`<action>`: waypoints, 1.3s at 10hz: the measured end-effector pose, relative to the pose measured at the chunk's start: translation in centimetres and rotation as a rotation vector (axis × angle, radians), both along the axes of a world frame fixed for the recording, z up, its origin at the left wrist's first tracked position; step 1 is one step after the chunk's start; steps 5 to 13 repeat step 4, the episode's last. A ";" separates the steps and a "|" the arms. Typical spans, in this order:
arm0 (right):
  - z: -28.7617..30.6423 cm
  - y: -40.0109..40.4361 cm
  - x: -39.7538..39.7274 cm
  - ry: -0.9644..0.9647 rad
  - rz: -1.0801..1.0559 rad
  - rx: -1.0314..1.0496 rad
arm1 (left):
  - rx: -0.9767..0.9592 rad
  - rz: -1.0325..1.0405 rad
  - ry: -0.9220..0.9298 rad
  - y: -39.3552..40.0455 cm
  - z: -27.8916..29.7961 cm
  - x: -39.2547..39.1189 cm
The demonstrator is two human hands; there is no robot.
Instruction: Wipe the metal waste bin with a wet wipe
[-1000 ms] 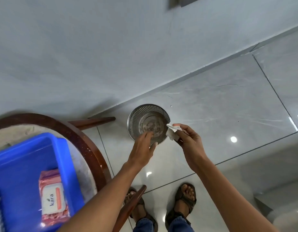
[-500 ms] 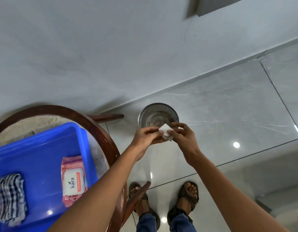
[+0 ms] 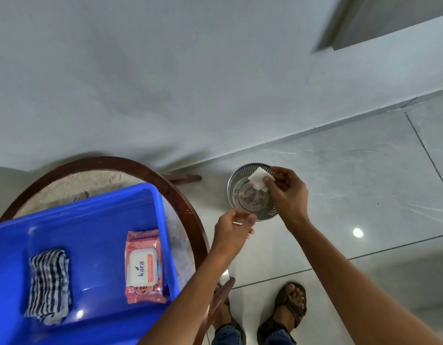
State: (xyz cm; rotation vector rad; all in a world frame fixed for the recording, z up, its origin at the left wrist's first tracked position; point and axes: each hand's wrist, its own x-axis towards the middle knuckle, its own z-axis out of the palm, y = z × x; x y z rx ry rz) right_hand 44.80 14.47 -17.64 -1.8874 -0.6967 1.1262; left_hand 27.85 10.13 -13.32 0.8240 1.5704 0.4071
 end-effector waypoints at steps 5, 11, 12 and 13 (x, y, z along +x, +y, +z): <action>-2.7 -6.2 -2.4 -0.216 0.205 -0.274 | 0.125 -0.077 0.009 -3.1 2.9 -2.5; -2.7 -6.2 -2.4 -0.216 0.205 -0.274 | 0.125 -0.077 0.009 -3.1 2.9 -2.5; -2.7 -6.2 -2.4 -0.216 0.205 -0.274 | 0.125 -0.077 0.009 -3.1 2.9 -2.5; -2.7 -6.2 -2.4 -0.216 0.205 -0.274 | 0.125 -0.077 0.009 -3.1 2.9 -2.5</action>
